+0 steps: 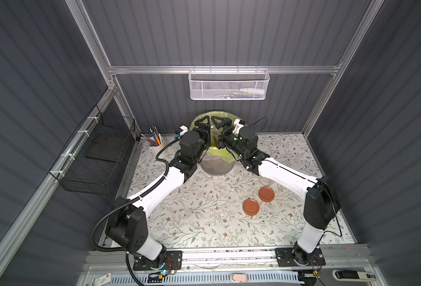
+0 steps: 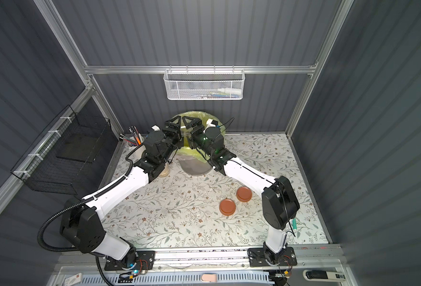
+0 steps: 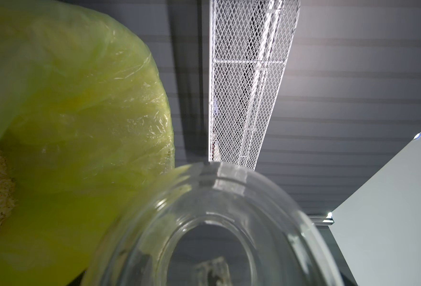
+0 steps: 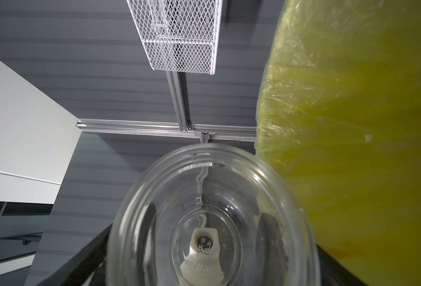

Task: Empty expired oatmeal from jars
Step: Place the jar at the center of the board.

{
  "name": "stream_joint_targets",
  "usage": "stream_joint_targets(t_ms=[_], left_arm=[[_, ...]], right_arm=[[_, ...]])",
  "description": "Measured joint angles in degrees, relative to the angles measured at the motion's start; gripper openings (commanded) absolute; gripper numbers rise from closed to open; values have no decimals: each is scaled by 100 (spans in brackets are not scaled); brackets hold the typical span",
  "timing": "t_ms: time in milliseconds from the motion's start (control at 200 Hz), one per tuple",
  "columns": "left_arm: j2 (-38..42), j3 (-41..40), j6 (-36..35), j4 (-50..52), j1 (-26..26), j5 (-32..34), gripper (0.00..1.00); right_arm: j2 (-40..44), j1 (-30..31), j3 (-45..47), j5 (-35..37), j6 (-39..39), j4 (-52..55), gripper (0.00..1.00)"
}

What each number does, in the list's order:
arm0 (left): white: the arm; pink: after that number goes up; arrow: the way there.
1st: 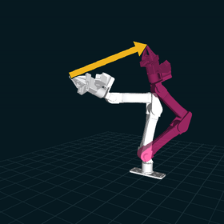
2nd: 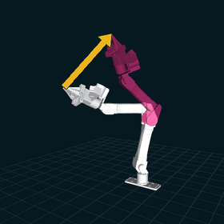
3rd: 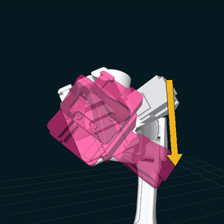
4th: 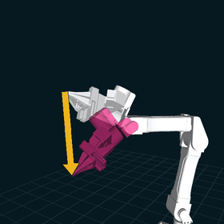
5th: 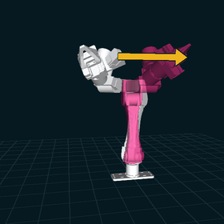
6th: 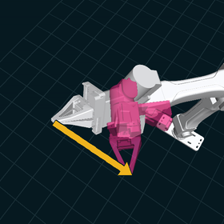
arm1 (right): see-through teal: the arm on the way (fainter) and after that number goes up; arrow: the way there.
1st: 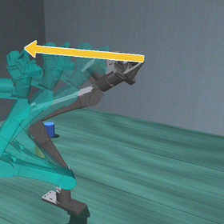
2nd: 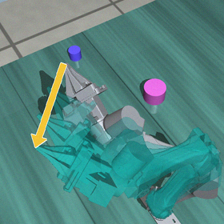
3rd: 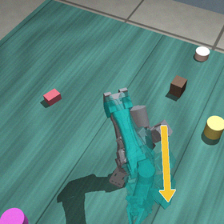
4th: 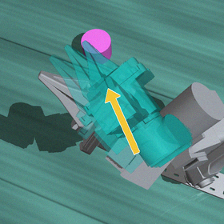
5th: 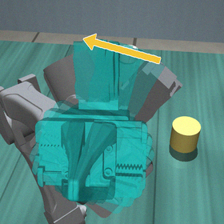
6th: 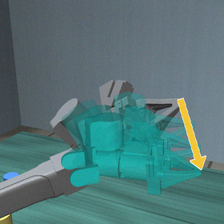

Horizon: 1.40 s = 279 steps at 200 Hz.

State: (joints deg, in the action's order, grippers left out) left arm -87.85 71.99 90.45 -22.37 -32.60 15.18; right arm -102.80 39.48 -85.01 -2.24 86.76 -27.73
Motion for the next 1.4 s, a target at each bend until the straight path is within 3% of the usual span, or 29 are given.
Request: stream_joint_targets(t_ms=[765, 1031, 1246, 1396], left_arm=[[0, 0, 155, -92, -98, 9, 39], [0, -2, 155, -85, -103, 48, 41], [0, -2, 129, -46, -103, 155, 65], [26, -39, 131, -61, -114, 214, 75]], right_arm=[[-321, 59, -511, 435, -192, 118, 99], [-367, 70, -518, 483, -195, 76, 91], [-433, 74, -516, 481, -168, -11, 71], [-435, 81, -516, 481, -197, -9, 65]])
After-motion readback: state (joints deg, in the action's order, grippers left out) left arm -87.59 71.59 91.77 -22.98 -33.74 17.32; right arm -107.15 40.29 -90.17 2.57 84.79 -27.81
